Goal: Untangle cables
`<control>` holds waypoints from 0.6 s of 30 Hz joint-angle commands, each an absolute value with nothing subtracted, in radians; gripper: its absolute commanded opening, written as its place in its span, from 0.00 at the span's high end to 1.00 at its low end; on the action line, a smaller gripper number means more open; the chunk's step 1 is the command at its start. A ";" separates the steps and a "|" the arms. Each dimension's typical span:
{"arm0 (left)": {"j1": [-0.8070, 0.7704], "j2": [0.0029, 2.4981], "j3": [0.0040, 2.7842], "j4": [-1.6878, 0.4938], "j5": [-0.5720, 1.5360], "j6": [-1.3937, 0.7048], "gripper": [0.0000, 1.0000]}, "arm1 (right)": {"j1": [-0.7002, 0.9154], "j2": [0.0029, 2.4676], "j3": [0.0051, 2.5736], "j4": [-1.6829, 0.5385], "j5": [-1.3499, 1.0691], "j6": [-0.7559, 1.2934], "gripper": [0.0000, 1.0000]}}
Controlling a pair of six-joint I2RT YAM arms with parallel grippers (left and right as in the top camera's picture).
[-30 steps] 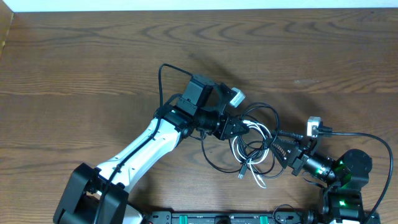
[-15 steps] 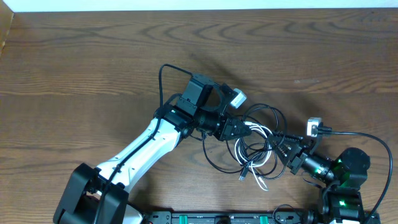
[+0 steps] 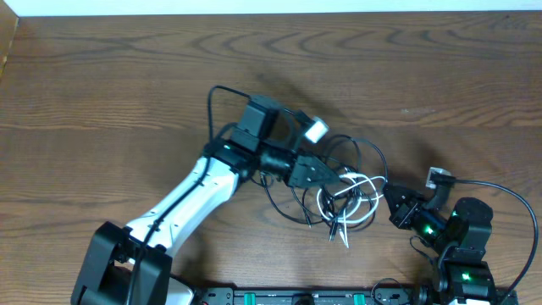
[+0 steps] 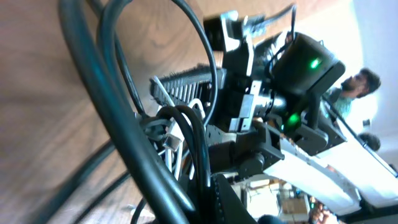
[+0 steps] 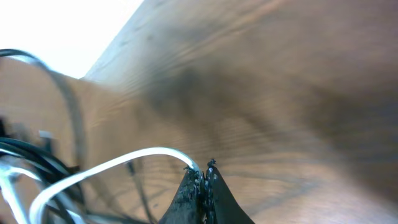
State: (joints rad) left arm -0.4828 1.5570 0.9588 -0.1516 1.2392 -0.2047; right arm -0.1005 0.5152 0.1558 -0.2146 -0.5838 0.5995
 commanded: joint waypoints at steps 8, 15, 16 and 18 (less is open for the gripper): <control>-0.212 1.548 0.958 -0.148 1.324 -0.188 0.92 | -0.104 0.511 0.167 -0.313 -0.319 0.693 0.99; -0.031 1.548 0.958 -0.158 1.325 -0.198 0.92 | -0.104 0.511 0.167 -0.334 -0.290 0.703 0.99; -0.011 1.548 0.958 -0.164 1.325 -0.213 0.92 | -0.104 0.511 0.167 -0.333 -0.296 0.702 0.99; 0.012 1.548 0.958 -0.185 1.325 -0.242 0.92 | -0.104 0.511 0.167 -0.332 -0.339 0.702 0.99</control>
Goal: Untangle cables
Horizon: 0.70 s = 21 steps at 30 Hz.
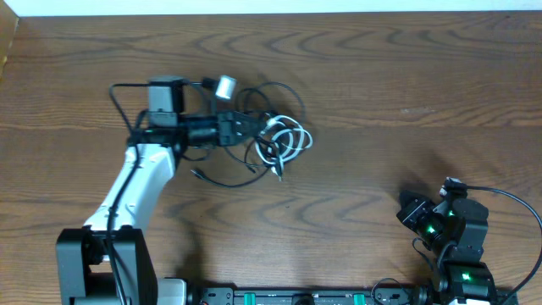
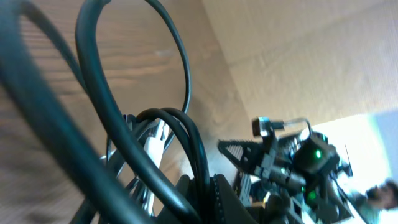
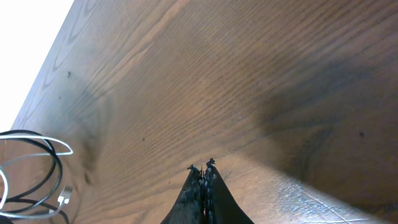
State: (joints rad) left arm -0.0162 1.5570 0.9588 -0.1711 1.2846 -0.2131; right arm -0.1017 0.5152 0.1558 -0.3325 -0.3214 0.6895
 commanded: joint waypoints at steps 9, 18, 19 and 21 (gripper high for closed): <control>-0.055 1.548 0.958 -0.224 1.365 -0.482 0.92 | -0.103 0.511 0.167 -0.322 -0.765 0.653 0.73; -0.147 1.548 0.958 0.030 1.336 -1.196 0.92 | -0.103 0.511 0.167 -0.313 -0.888 0.653 0.51; -0.155 1.548 0.958 0.052 1.326 -1.264 0.92 | -0.103 0.511 0.167 -0.309 -0.901 0.653 0.50; -0.175 1.548 0.958 0.098 1.297 -1.419 0.92 | -0.103 0.511 0.167 -0.305 -0.932 0.654 0.49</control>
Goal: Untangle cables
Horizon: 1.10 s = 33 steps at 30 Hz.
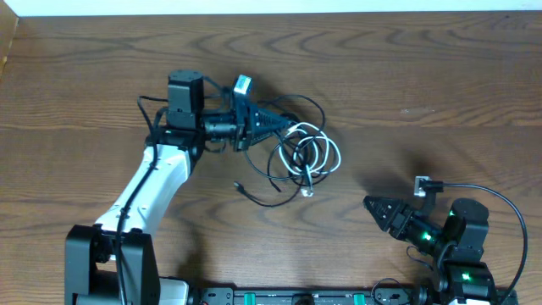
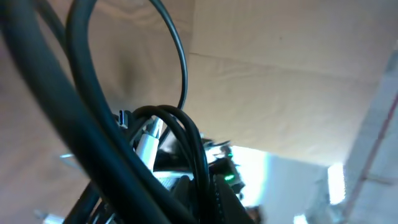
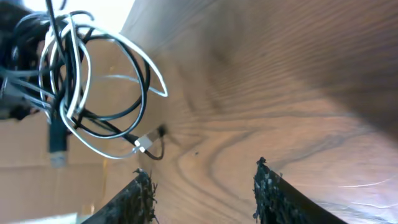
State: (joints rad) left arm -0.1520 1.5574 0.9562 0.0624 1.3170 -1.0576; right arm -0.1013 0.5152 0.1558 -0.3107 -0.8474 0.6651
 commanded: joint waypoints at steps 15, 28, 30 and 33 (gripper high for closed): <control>-0.329 1.548 0.958 0.313 1.179 -1.863 0.93 | -0.103 0.511 0.167 -0.306 -0.926 0.807 0.43; -0.421 1.548 0.958 0.358 1.132 -1.882 0.92 | -0.103 0.511 0.167 -0.287 -0.866 1.040 0.44; -0.427 1.548 0.958 0.358 1.132 -1.882 0.92 | -0.103 0.511 0.167 -0.270 -0.835 1.091 0.44; -0.439 1.548 0.958 0.358 1.132 -1.882 0.92 | -0.103 0.511 0.167 -0.215 -0.817 1.135 0.46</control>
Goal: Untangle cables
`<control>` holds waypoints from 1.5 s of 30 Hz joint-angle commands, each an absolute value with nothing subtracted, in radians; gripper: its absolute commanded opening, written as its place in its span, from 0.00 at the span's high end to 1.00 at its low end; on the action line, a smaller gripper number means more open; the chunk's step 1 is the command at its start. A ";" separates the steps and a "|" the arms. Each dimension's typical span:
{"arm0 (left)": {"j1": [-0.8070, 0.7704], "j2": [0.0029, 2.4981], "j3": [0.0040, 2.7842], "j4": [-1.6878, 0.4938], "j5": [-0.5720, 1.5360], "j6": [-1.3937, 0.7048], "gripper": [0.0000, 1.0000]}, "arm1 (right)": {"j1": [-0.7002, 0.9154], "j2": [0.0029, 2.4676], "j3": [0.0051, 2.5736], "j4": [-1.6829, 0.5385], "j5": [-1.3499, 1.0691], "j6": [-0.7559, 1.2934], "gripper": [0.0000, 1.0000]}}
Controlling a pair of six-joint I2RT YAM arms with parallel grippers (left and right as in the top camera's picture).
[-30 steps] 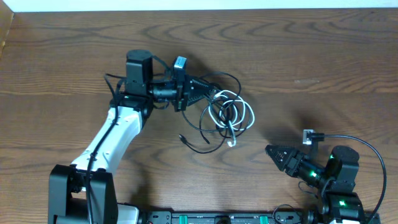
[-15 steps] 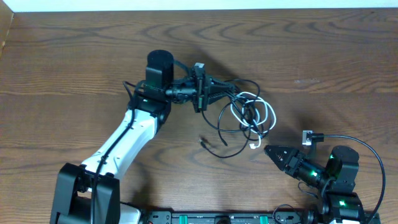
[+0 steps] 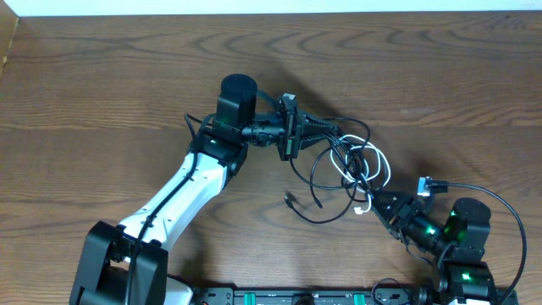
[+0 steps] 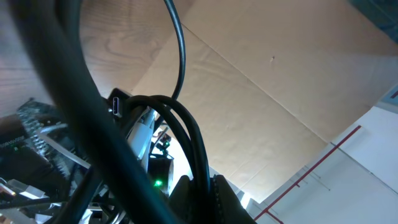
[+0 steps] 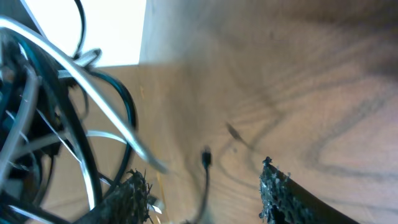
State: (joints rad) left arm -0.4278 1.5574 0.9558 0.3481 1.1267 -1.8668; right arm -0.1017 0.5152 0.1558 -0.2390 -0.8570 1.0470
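Observation:
A tangle of black and white cables (image 3: 351,165) hangs from my left gripper (image 3: 326,127), which is shut on black strands (image 4: 186,143) above the table's middle. One loose black end (image 3: 290,199) trails toward the front. My right gripper (image 3: 381,207) stands open at the tangle's lower right, close to the white cable's loop (image 3: 377,174). In the right wrist view the fingers (image 5: 273,190) are wide apart around the gripper (image 5: 202,190). A black plug end (image 5: 206,157) shows between them, farther off, and a white strand (image 5: 93,93) crosses at the left.
The wooden table (image 3: 102,68) runs to a white far edge (image 3: 271,7). My left arm (image 3: 182,191) crosses the front left. The right arm's own black lead (image 3: 500,199) loops at the front right, and a black rail (image 3: 296,296) lies along the front edge.
My left gripper has moved right with the bundle, from left of centre to the middle. The tangle now hangs beside the open right gripper, which points toward it.
First my left gripper held the bundle near the right gripper, which was shut on a white strand. Then the bundle was far left and the right gripper was shut on nothing. Later the right gripper stood open. Now the bundle hangs next to it.

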 commanded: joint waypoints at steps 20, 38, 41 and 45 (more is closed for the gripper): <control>-0.521 1.548 0.958 0.416 1.209 -1.898 0.92 | -0.103 0.511 0.167 -0.141 -0.599 1.185 0.81; -0.110 1.546 0.958 1.584 1.364 -2.007 0.92 | -0.104 0.511 0.167 -0.196 -0.012 0.881 0.99; -0.057 1.547 0.958 1.584 1.416 -2.006 0.92 | -0.104 0.511 0.167 -0.203 0.002 0.881 0.99; -0.034 1.547 0.958 1.584 1.464 -2.004 0.92 | -0.104 0.511 0.167 -0.222 0.029 0.881 0.99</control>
